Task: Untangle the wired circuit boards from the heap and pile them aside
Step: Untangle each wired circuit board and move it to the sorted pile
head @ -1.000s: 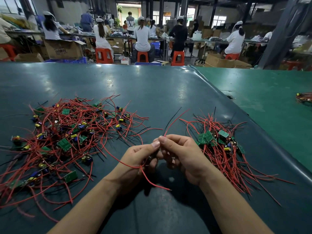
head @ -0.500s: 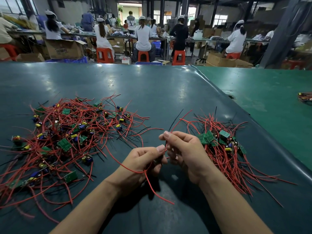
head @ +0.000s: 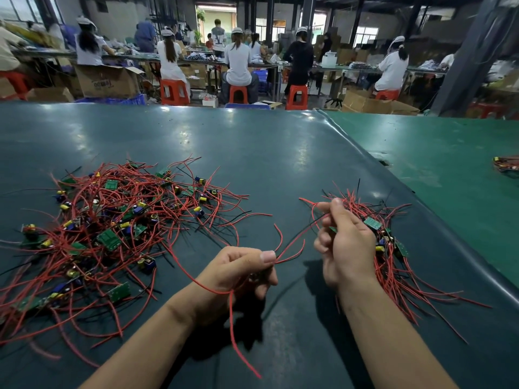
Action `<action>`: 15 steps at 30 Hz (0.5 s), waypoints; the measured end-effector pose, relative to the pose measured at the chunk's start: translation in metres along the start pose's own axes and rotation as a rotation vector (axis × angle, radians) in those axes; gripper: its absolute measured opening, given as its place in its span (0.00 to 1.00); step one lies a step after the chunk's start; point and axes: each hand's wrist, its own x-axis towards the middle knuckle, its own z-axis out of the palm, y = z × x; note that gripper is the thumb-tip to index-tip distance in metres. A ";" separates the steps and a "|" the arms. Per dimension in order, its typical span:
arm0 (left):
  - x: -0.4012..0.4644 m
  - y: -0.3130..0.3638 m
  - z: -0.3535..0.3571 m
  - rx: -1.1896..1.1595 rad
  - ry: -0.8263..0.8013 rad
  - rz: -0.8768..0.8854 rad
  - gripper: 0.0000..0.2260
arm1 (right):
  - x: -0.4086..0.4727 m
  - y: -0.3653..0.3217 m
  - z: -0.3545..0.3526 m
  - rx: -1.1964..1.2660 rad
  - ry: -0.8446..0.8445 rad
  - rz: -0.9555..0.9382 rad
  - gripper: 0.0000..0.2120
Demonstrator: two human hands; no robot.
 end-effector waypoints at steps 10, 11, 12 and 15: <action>0.012 0.001 -0.002 -0.404 0.439 0.186 0.15 | -0.033 0.029 0.007 -0.786 -0.723 -0.359 0.20; 0.012 0.001 -0.003 -0.401 0.440 0.190 0.13 | -0.037 0.031 0.010 -0.747 -0.769 -0.324 0.22; 0.012 0.000 -0.003 -0.376 0.441 0.201 0.11 | -0.039 0.033 0.012 -0.678 -0.767 -0.291 0.21; 0.013 -0.004 -0.001 -0.277 0.431 0.262 0.07 | -0.041 0.032 0.018 -0.487 -0.643 -0.245 0.12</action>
